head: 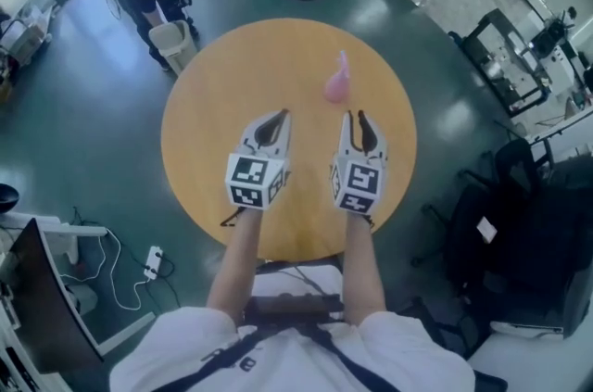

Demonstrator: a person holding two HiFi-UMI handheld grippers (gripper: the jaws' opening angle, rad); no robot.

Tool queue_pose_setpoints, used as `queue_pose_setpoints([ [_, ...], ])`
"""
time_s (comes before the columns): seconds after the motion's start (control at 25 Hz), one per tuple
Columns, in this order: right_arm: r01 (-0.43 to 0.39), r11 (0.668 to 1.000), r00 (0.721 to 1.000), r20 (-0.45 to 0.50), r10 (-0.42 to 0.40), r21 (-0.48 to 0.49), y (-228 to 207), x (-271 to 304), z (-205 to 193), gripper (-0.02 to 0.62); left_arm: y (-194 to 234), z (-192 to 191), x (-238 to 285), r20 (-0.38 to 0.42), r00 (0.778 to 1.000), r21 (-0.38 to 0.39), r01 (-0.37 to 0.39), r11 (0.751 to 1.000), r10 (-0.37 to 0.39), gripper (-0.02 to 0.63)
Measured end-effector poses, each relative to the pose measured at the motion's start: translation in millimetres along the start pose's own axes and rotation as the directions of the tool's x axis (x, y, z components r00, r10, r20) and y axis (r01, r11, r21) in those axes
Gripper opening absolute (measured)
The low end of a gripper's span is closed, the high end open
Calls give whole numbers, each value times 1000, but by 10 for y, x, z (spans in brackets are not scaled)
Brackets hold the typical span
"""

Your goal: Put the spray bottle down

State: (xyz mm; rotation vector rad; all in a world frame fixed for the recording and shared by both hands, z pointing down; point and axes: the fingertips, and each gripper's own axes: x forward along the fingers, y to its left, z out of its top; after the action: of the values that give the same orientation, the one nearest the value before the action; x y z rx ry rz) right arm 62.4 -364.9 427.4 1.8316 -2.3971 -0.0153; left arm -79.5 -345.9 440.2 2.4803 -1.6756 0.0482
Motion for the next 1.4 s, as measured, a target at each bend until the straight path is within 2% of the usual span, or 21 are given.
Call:
queue_pose_setpoints([
  [0.32, -52, 998, 992, 113, 49, 26, 330, -358, 560, 78, -163, 503, -303, 112, 993, 61, 37, 997, -44, 11],
  [0.48, -84, 995, 979, 188, 73, 47, 460, -522, 857, 18, -152, 699, -452, 155, 987, 73, 29, 997, -40, 11],
  [0.64, -122, 991, 967, 230, 105, 58, 567, -653, 1045, 14, -119, 835, -584, 188, 982, 79, 14, 997, -28, 11],
  [1.0, -124, 992, 965, 235, 114, 28, 676, -729, 1141, 14, -101, 1024, -735, 235, 972, 68, 14, 998, -30, 11],
  [1.4, -111, 994, 967, 233, 105, 10, 696, -740, 1142, 14, -136, 1046, -758, 234, 971, 98, 29, 995, -51, 11],
])
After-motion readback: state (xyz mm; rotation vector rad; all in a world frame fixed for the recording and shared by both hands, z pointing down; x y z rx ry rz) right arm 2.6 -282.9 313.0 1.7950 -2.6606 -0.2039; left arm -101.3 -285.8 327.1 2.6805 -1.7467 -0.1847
